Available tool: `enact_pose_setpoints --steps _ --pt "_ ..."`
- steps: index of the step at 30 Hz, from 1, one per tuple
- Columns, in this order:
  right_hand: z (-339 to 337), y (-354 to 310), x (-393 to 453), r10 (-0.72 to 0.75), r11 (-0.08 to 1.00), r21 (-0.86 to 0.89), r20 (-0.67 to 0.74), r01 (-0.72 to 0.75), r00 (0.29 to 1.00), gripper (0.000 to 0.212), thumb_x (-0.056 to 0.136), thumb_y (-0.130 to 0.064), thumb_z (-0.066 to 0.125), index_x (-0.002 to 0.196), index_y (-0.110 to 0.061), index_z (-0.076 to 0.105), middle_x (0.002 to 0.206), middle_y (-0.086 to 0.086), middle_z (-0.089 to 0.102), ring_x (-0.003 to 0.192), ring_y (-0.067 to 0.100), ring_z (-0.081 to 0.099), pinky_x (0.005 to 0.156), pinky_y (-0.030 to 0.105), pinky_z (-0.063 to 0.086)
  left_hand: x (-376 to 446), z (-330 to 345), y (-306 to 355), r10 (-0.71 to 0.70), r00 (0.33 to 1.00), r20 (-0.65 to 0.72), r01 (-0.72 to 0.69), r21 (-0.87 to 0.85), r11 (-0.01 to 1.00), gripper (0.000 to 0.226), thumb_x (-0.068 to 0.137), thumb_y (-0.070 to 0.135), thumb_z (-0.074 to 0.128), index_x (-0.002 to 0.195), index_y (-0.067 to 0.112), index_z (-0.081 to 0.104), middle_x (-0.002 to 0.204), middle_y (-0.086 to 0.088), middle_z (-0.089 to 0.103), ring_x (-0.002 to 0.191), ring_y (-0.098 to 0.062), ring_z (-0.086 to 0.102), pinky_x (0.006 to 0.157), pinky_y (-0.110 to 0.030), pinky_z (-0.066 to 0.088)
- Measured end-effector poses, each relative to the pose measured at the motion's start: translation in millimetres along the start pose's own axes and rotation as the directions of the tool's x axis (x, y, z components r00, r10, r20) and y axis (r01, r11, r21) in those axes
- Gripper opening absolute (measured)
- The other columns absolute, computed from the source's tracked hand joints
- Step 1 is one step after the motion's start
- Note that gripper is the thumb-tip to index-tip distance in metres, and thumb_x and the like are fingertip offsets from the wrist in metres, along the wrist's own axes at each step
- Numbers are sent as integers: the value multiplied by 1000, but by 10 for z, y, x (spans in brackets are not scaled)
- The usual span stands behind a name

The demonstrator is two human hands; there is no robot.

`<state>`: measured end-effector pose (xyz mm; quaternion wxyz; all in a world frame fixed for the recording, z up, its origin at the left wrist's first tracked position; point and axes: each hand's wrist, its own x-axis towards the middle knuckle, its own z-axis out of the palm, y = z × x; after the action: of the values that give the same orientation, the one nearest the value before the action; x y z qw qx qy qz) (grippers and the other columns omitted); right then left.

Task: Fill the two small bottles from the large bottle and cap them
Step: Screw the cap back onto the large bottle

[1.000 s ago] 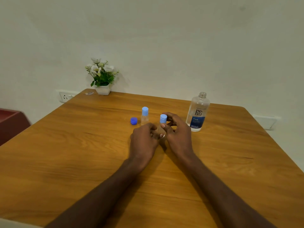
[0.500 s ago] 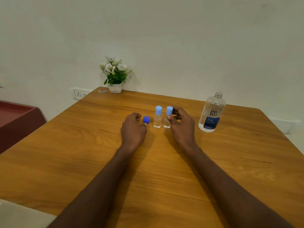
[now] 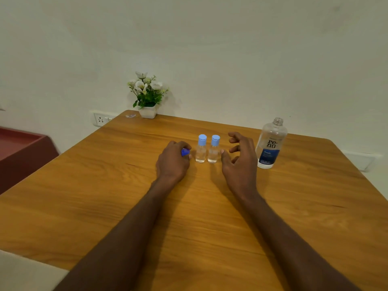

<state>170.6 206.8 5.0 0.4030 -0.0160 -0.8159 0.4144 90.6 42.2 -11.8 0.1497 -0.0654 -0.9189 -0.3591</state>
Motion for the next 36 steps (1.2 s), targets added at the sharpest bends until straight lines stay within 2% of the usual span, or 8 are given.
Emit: enact_pose_setpoints --steps 5,10,14,18,22,26,32,36 --pt "-190 -45 60 -125 992 -37 -210 120 970 38 93 -4 71 129 -12 62 120 4 60 101 16 57 76 31 55 -59 -157 77 -182 958 -222 76 -415 907 29 94 27 76 119 14 69 113 0 70 104 -16 65 78 -20 45" --pt "-566 177 265 -102 994 -77 -459 75 883 46 90 -11 73 133 -13 56 129 6 55 115 24 56 88 27 54 -224 -354 617 15 905 -426 -259 -521 813 20 103 24 65 121 18 70 110 1 65 91 -9 60 74 -12 48" --pt "-814 446 375 -23 994 -105 -464 -29 885 60 94 -34 75 144 -14 49 134 7 53 118 26 54 93 43 54 -263 -308 1247 135 941 -310 -318 -672 669 19 96 28 75 109 14 75 100 -1 74 85 -19 72 77 -31 59" --pt "-801 550 382 161 982 -44 -320 -184 934 84 88 -39 81 156 -21 35 147 4 50 130 23 52 102 46 55 -192 -9 1831 155 972 -178 -236 -762 603 35 81 25 89 106 9 69 98 -1 75 91 -16 75 81 -30 61" --pt "-729 607 373 243 970 26 -188 -243 952 91 87 -30 83 160 -23 29 151 1 53 137 21 51 107 40 53 -80 373 2127 253 959 -127 -267 -699 664 30 88 29 83 114 18 73 103 4 79 98 -5 74 89 -24 58" --pt "-716 631 374 290 956 94 -151 -279 945 88 87 -28 83 159 -24 32 147 1 59 123 12 60 97 27 54 39 603 2171 294 953 -65 -269 -623 734 27 88 29 83 111 17 77 105 3 79 100 -8 73 94 -33 59" --pt "-710 643 378 285 958 69 -147 -278 947 82 88 -26 82 157 -21 37 149 1 58 132 18 59 105 41 56 139 619 2132 335 942 1 -276 -564 778 24 89 28 81 109 15 79 104 1 78 96 -12 72 93 -33 59" --pt "-717 651 369 258 966 55 -157 -253 953 75 88 -31 83 151 -22 44 143 -4 61 126 10 59 101 38 58 205 566 2044 401 910 104 -252 -629 736 23 95 15 72 117 11 78 112 -2 78 108 -14 71 101 -33 55"
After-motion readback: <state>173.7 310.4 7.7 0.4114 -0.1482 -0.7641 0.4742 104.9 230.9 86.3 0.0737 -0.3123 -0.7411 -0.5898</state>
